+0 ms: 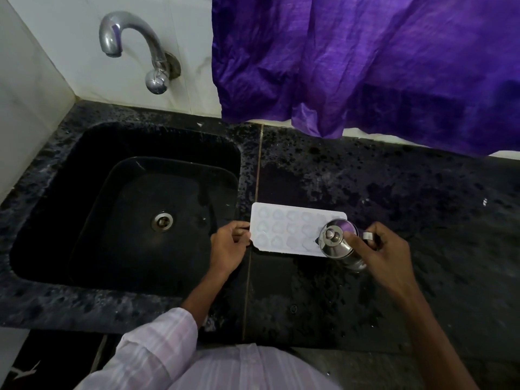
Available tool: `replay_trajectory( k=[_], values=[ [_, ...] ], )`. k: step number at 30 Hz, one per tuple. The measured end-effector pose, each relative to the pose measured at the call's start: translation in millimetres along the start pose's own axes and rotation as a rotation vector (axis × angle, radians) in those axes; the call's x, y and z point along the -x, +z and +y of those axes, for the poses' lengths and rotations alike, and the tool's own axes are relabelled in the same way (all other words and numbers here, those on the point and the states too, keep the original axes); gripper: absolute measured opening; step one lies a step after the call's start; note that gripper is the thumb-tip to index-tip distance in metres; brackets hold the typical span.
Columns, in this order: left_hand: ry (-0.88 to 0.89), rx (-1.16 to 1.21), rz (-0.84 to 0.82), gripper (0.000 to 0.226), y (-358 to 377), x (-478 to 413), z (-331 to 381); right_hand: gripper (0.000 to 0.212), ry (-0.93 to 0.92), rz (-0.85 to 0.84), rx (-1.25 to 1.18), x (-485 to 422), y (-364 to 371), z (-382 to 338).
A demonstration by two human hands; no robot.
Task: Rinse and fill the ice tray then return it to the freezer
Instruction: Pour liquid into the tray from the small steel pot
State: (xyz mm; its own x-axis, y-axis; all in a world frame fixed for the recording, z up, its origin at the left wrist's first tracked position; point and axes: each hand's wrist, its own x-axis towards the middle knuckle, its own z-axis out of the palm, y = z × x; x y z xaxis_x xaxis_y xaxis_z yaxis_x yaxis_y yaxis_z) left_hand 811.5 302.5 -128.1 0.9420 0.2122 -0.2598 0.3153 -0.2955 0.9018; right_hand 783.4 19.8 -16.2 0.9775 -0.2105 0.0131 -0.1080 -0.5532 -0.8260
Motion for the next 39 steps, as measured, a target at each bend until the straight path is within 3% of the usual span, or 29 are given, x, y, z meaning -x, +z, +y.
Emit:
replay_trajectory(
  k=[39],
  values=[
    [-0.013,0.034,0.015,0.021,2.9,5.9,4.7,0.046,0.104,0.109,0.006,2.7,-45.9,38.8]
  ],
)
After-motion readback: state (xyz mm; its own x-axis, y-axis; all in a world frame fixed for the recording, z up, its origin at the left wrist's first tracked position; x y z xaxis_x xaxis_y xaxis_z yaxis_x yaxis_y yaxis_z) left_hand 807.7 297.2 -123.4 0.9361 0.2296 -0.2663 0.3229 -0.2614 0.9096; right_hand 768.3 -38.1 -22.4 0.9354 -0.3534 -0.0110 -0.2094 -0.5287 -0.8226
